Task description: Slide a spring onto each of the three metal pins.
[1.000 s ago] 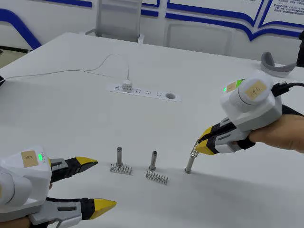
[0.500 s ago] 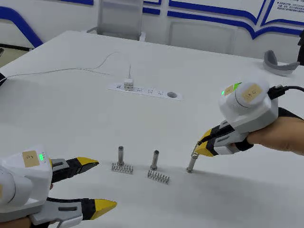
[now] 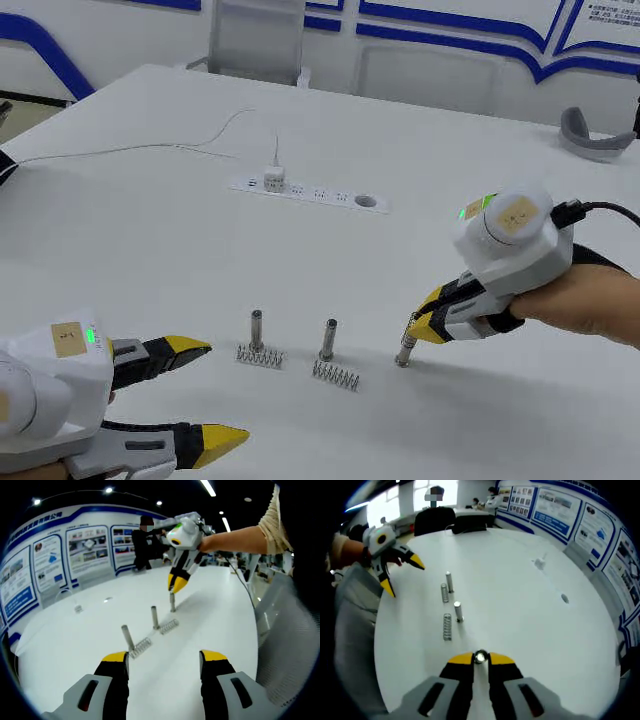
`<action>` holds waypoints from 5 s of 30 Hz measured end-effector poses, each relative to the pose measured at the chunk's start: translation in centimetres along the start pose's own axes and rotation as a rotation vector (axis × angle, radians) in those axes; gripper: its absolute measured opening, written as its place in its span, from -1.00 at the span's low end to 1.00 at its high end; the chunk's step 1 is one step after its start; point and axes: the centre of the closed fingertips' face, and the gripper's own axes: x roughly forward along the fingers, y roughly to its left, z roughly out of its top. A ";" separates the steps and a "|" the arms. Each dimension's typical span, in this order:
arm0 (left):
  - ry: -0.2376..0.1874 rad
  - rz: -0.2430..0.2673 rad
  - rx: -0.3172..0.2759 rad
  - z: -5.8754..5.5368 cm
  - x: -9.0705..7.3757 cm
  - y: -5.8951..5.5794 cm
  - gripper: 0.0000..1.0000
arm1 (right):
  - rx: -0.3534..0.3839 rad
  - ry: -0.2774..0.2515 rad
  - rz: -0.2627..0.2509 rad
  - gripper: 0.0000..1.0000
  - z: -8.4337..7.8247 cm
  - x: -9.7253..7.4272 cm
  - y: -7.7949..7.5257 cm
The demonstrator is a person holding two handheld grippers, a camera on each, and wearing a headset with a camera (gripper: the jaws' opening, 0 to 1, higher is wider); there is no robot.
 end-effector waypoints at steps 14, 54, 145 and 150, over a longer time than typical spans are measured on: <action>0.002 0.005 -0.007 -0.2 0.0 0.0 0.15 | 0.022 0.015 0.011 -0.76 -0.8 1.3 0.2; -0.012 0.003 -0.005 0.3 0.2 0.0 0.15 | -0.021 -0.033 -0.030 -0.60 0.8 0.4 0.7; -0.014 -0.090 0.064 2.0 2.2 -2.3 0.01 | -0.205 0.038 0.172 -0.76 2.6 2.8 9.9; -0.016 -0.100 0.079 2.3 2.3 -2.6 -0.07 | -0.247 0.028 0.192 -0.76 3.3 2.2 10.9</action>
